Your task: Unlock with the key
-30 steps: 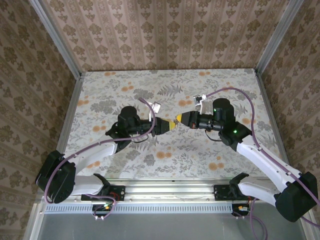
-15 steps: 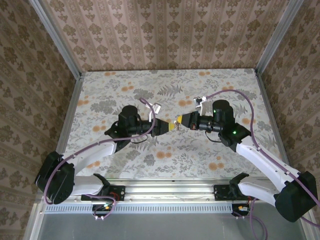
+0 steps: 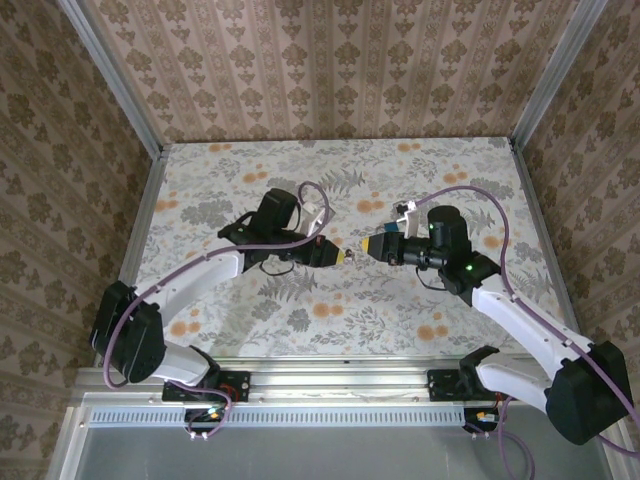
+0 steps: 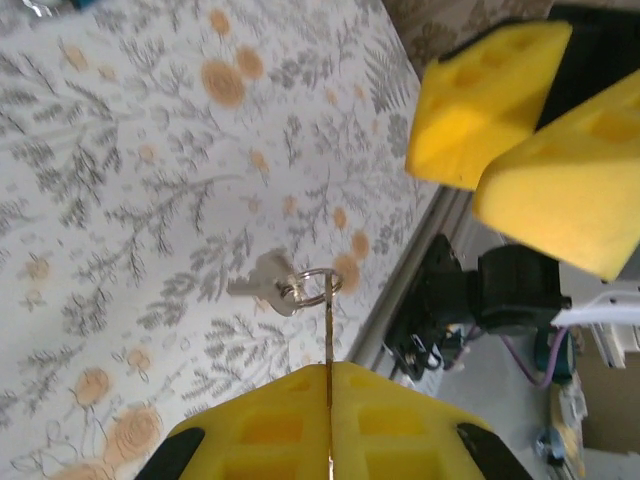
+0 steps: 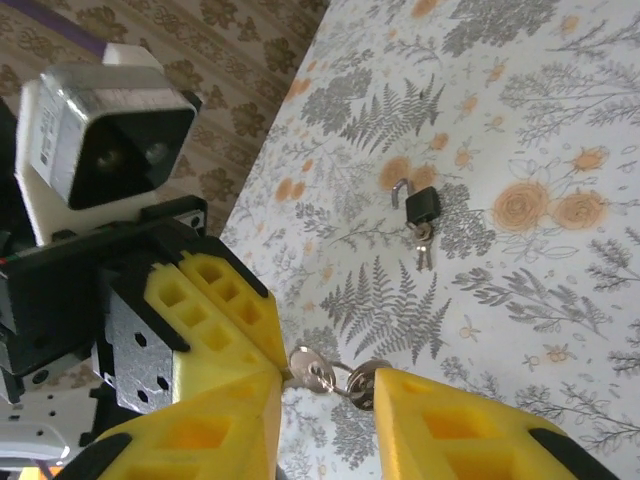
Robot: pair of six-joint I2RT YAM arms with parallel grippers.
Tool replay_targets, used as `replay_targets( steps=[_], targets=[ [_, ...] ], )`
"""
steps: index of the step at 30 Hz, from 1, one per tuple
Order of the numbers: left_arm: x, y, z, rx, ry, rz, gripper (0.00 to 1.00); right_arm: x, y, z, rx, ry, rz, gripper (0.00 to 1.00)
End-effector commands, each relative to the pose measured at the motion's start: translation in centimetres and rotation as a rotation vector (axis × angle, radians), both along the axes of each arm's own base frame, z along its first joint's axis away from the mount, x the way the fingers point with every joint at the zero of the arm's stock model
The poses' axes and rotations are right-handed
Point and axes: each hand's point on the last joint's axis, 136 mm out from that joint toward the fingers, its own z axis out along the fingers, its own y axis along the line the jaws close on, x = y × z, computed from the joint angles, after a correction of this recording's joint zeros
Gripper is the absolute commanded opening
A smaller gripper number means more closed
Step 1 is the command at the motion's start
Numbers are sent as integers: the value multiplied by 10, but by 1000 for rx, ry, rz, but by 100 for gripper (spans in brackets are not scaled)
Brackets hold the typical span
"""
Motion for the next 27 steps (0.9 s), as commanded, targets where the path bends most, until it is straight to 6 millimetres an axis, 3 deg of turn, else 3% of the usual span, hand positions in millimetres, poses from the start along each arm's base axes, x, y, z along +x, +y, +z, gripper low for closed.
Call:
replay_targets(
  steps=[1,6,12,17,23,27],
  targets=[
    [-17,-3,33,-93,-31,-110,0,-10,12,13,76,-56,122,36],
    [-32,-8,54,-178,-57,-180,0,-24,23,19,150,-47,231,42],
    [-41,-12,68,-234,-67,-218,0,-35,26,30,185,-67,288,35],
    [-41,-12,69,-234,-72,-223,0,-44,29,31,198,-61,328,28],
    [-42,-11,68,-228,-77,-222,0,-52,29,32,192,-60,350,34],
    [-43,-10,67,-228,-77,-225,0,-58,32,32,194,-56,378,29]
  ],
)
